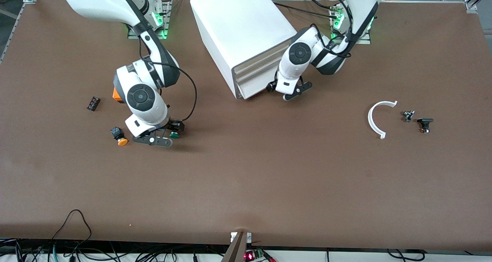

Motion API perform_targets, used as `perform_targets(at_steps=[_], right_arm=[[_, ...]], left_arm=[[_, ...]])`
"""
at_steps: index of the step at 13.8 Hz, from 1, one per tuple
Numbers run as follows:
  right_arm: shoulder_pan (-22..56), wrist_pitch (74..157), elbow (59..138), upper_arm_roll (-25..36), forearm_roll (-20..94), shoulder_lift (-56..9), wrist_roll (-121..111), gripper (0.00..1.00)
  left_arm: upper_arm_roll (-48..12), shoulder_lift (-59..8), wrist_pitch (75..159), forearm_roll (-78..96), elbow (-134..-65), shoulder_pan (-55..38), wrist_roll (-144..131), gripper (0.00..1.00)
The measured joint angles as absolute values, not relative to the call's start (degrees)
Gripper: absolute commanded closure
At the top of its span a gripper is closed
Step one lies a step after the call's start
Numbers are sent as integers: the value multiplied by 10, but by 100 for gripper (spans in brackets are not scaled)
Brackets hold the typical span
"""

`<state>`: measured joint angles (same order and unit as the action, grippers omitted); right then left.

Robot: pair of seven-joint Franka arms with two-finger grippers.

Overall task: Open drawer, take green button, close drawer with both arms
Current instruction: 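Set the green button down beside the red button with the right gripper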

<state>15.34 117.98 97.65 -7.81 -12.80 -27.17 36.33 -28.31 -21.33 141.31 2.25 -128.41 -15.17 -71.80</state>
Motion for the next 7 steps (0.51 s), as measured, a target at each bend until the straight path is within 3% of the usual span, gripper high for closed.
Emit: perform_targets(at_steps=[3,7], right_arm=[[152,1104,914,-78,-128,-242,363,0],[111,1051,895,-77,-128,-171,346,0]], left_arm=[[-307,-205,1405,23,-1285,-152,-720,0],[-313,-199,1405,22,-1285,-152,-719,0]])
